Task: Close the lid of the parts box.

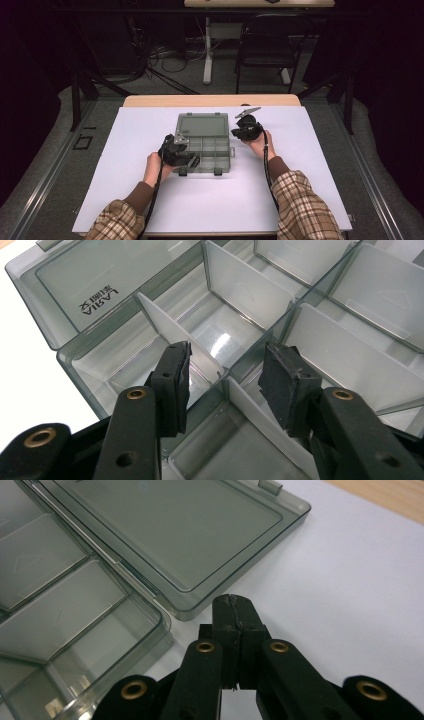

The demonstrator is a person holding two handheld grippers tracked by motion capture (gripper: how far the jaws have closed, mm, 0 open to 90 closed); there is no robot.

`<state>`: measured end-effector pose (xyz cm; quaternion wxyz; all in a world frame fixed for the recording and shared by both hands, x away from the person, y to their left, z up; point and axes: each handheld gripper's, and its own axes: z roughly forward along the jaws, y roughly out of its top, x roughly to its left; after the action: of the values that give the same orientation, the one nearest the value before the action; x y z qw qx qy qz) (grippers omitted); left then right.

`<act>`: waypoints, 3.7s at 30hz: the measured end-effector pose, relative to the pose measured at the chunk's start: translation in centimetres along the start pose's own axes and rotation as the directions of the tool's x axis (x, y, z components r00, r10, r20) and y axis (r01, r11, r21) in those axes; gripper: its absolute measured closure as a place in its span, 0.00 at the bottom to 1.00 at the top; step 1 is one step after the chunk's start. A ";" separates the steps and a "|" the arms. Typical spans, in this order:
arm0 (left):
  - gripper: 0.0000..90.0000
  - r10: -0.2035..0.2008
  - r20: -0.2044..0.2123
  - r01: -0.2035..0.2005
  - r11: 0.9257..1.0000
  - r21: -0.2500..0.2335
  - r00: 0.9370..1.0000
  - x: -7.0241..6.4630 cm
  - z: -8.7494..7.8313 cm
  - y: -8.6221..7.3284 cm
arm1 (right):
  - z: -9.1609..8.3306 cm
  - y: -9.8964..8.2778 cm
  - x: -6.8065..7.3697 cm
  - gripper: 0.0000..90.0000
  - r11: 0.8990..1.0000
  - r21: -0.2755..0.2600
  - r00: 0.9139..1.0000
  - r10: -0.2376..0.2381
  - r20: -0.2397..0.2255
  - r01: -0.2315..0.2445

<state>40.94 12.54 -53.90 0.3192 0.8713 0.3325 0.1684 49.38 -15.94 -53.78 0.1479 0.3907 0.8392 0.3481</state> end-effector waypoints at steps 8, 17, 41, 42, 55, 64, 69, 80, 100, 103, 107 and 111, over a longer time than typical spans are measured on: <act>0.61 0.001 0.002 -0.001 1.000 0.000 1.000 0.0 0.0 0.0 | 1.5 0.0 0.4 1.00 0.999 0.048 0.999 0.023 0.022 -0.024; 0.61 0.011 0.017 -0.011 1.000 -0.007 1.000 0.2 0.1 -0.1 | 2.0 0.0 0.3 1.00 0.997 0.068 0.999 0.036 0.021 -0.038; 0.61 0.017 0.033 -0.016 1.000 -0.014 0.999 0.4 0.2 -0.2 | 2.9 0.4 -0.1 1.00 0.996 0.010 0.994 0.091 0.053 -0.091; 0.61 0.016 0.033 -0.016 1.000 -0.015 0.999 0.4 0.2 -0.2 | 2.9 0.4 -0.2 1.00 0.996 0.003 0.994 0.094 0.055 -0.094; 0.60 0.027 0.027 -0.027 1.000 -0.003 0.999 0.4 0.3 -0.2 | 1.7 0.9 0.0 1.00 0.990 -0.109 0.991 0.100 0.084 -0.091; 0.59 0.037 0.015 -0.037 0.999 0.001 0.999 0.2 0.4 -0.2 | 1.5 1.0 0.0 1.00 0.987 -0.135 0.992 0.097 0.085 -0.085; 0.59 0.036 0.016 -0.036 0.999 0.000 0.999 0.2 0.4 -0.2 | 1.3 0.9 0.1 1.00 0.984 -0.162 0.992 0.094 0.084 -0.080; 0.59 0.036 0.016 -0.036 0.999 0.000 0.999 0.2 0.4 -0.2 | 0.7 0.8 0.2 1.00 0.976 -0.212 0.993 0.079 0.083 -0.060; 0.59 0.035 0.014 -0.035 0.999 0.002 0.999 0.2 0.4 -0.2 | -0.6 0.9 0.4 1.00 0.962 -0.272 0.997 0.038 0.070 -0.018; 0.59 0.034 0.014 -0.034 0.999 0.002 0.999 0.2 0.4 -0.2 | -0.8 0.8 0.5 1.00 0.961 -0.275 0.997 0.028 0.069 -0.008; 0.59 0.033 0.014 -0.033 0.999 0.002 0.999 0.2 0.4 -0.2 | -1.1 0.8 0.6 1.00 0.958 -0.288 0.998 0.013 0.065 0.006; 0.59 0.032 0.013 -0.032 0.999 0.003 0.999 0.2 0.4 -0.1 | -1.4 0.9 0.6 1.00 0.956 -0.293 0.998 0.001 0.061 0.018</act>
<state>41.22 12.55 -54.30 0.3173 0.8781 0.3167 0.1675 48.79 -15.73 -52.15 0.2311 0.3712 0.7750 0.4562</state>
